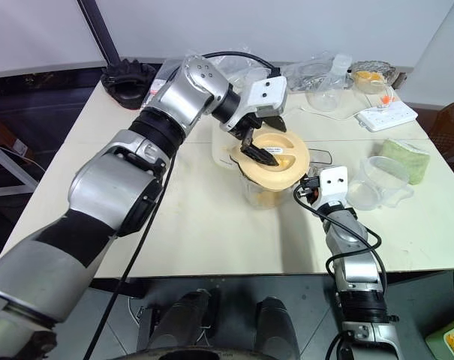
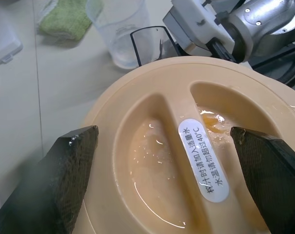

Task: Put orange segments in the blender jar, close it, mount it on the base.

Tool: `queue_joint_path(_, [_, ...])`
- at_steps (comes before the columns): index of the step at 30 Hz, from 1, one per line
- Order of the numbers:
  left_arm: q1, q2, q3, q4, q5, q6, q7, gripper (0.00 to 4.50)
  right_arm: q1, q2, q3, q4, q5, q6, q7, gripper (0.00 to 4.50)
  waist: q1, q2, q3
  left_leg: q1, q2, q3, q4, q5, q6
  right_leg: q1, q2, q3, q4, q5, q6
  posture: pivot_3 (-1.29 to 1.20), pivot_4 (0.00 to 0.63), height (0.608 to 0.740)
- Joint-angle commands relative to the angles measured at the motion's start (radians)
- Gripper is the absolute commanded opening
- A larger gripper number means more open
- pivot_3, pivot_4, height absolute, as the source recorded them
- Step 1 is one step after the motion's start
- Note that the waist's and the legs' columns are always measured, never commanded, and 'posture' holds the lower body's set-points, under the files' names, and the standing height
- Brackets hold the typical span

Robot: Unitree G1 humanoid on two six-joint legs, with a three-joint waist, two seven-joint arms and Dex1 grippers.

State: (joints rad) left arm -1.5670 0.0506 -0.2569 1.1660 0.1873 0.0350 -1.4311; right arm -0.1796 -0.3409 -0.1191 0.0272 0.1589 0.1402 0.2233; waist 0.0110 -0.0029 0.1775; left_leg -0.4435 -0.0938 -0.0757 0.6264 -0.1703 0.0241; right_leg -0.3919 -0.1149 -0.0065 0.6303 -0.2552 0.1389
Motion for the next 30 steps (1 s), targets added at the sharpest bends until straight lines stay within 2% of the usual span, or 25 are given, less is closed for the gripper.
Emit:
queue_joint_path(1, [0.008,0.007,0.002,-0.032,-0.017,0.010,-0.023,4.49,-0.008,-0.018,-0.013,0.040,-0.035,0.006,-0.011,0.96,-0.001,0.000,0.000,0.000,0.000,0.000,0.000,0.000,0.000,0.000,0.000,0.000,0.000,0.000,0.000,0.00,0.150,0.740])
queue_joint_path(10, [0.016,0.008,0.006,-0.108,-0.040,0.024,0.000,4.49,-0.019,-0.015,-0.010,0.058,-0.037,0.002,-0.008,0.96,-0.001,0.000,0.000,0.000,0.000,0.000,0.000,0.000,0.000,0.000,0.000,0.000,0.000,0.000,0.000,0.00,0.150,0.740])
queue_joint_path(18, [0.087,0.032,-0.062,-0.196,-0.007,0.137,-0.043,4.49,-0.030,-0.012,-0.006,0.073,-0.039,-0.003,-0.010,0.96,-0.003,0.000,0.000,0.000,0.000,0.000,0.000,0.000,0.000,0.000,0.000,0.000,0.000,0.000,0.000,0.00,0.150,0.740])
queue_joint_path(26, [0.116,0.025,-0.079,-0.221,-0.010,0.154,-0.013,4.49,-0.032,-0.015,-0.007,0.080,-0.038,-0.009,-0.009,0.96,-0.003,0.000,0.000,0.002,0.000,0.000,0.000,0.000,0.000,0.000,0.000,0.001,0.000,0.000,0.000,0.00,0.150,0.740])
queue_joint_path(30, [0.142,0.040,-0.094,-0.302,-0.014,0.154,-0.038,4.49,-0.029,-0.014,-0.005,0.079,-0.039,-0.010,-0.011,0.96,-0.003,0.000,0.000,0.002,0.000,0.000,0.000,0.000,0.000,0.000,0.000,0.001,0.000,0.000,0.000,0.00,0.150,0.740])
